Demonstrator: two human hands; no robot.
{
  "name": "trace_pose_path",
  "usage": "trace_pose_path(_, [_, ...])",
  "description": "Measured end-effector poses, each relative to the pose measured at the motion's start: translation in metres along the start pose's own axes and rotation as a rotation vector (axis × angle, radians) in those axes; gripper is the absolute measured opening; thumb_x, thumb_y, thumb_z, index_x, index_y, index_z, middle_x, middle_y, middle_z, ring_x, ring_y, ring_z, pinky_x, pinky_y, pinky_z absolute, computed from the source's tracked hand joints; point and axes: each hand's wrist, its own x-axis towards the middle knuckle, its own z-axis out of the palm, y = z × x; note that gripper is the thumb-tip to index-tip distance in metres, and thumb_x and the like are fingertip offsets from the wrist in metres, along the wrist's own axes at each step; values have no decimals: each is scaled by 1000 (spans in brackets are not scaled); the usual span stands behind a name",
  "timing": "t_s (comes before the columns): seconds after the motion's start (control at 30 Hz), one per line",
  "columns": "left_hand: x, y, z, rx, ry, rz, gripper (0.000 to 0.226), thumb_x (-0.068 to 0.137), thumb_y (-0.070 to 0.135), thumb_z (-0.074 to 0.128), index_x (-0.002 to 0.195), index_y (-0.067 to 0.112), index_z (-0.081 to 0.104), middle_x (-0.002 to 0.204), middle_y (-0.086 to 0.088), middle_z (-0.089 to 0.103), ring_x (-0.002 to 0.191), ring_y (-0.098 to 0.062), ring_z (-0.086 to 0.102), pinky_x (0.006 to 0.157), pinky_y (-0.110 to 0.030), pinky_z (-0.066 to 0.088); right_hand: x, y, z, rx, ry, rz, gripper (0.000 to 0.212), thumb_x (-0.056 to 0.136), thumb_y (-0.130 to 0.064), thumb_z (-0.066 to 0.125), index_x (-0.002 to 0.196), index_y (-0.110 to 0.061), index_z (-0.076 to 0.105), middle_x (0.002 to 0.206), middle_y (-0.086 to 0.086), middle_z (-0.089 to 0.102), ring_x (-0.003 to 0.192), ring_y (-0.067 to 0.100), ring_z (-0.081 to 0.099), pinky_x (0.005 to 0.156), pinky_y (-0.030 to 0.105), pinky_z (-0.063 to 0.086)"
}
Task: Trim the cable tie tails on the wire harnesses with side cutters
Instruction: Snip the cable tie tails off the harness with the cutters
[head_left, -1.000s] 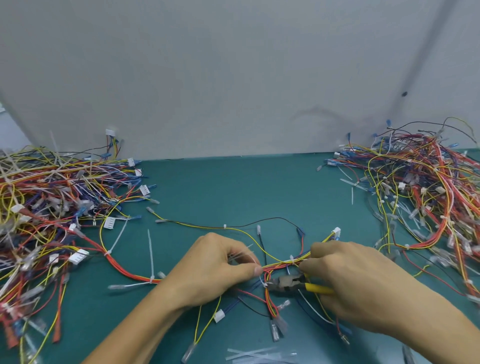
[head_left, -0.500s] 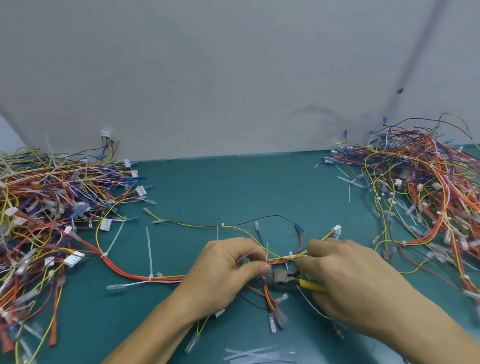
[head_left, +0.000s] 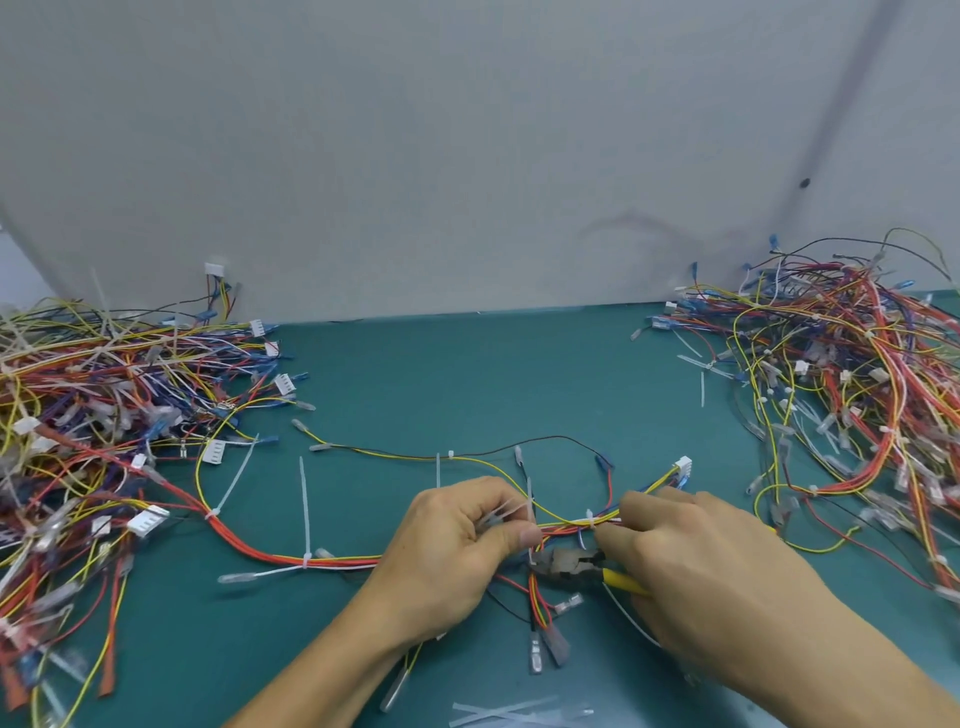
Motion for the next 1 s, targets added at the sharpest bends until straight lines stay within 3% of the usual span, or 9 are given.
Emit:
trace_pose_path(0.07, [1, -1, 0, -19, -5, -11, 17, 80, 23, 67, 66, 29, 59, 55, 18, 52, 54, 2, 43, 55, -10, 31, -1, 0, 2, -28, 39, 30, 33, 41, -25, 90, 58, -24, 61, 55, -6, 51, 46, 21, 54, 36, 26, 32])
trace_pose_path(0.23, [1, -2, 0, -48, -14, -26, 17, 81, 25, 69, 66, 28, 62, 55, 16, 51, 52, -1, 40, 54, -12, 31, -5, 1, 6, -43, 41, 23, 34, 42, -19, 89, 57, -22, 58, 54, -5, 51, 45, 22, 54, 31, 29, 37])
trace_pose_path(0.4, [2, -2, -2, -133, 7, -70, 10, 79, 31, 64, 73, 23, 62, 65, 14, 56, 63, -2, 48, 63, -15, 38, -3, 1, 7, -24, 34, 24, 34, 41, -21, 90, 57, -25, 60, 54, -7, 52, 44, 21, 55, 35, 24, 25])
trace_pose_path(0.53, [4, 3, -11, -440, 74, -151, 17, 86, 21, 67, 71, 24, 59, 77, -2, 68, 45, -6, 36, 43, -14, 31, -3, 1, 7, -11, 43, 39, 33, 43, -23, 90, 56, -24, 59, 54, -6, 50, 43, 21, 53, 32, 25, 26])
trace_pose_path(0.67, [10, -1, -37, -688, 168, -270, 5, 88, 11, 54, 92, 11, 55, 61, -3, 55, 40, -5, 22, 36, -13, 20, -3, 4, 4, -22, 76, 87, 32, 46, -28, 86, 54, -23, 56, 54, -6, 48, 38, 22, 49, 35, 24, 17])
trace_pose_path(0.8, [12, -11, -65, -620, 261, -387, 16, 86, 0, 37, 83, 13, 47, 51, 2, 30, 44, -10, 18, 42, -17, 10, -1, 3, -2, 40, 58, 95, 29, 50, -26, 84, 57, -24, 56, 57, -7, 50, 40, 23, 50, 33, 25, 21])
trace_pose_path(0.87, [11, -13, -76, -548, 226, -407, 6, 71, 14, 46, 77, 13, 44, 51, 4, 25, 45, -11, 16, 43, -18, 9, 1, 1, -5, 77, 45, 93, 27, 54, -28, 83, 59, -25, 56, 59, -8, 50, 43, 22, 51, 32, 27, 25])
trace_pose_path(0.93, [8, -13, -82, -400, 140, -405, 21, 63, 25, 62, 75, 12, 50, 50, 6, 28, 42, -10, 20, 41, -16, 13, 5, -5, -9, 91, 28, 56, 21, 61, -31, 77, 66, -27, 57, 65, -9, 50, 52, 20, 54, 38, 28, 26])
trace_pose_path(1.0, [6, -13, -79, -107, 45, -389, 29, 61, 35, 77, 73, 14, 61, 46, 10, 36, 39, -5, 26, 37, -17, 20, 13, -9, -10, 84, -19, 8, 16, 79, -35, 57, 91, -25, 57, 85, -8, 49, 78, 18, 56, 52, 29, 29])
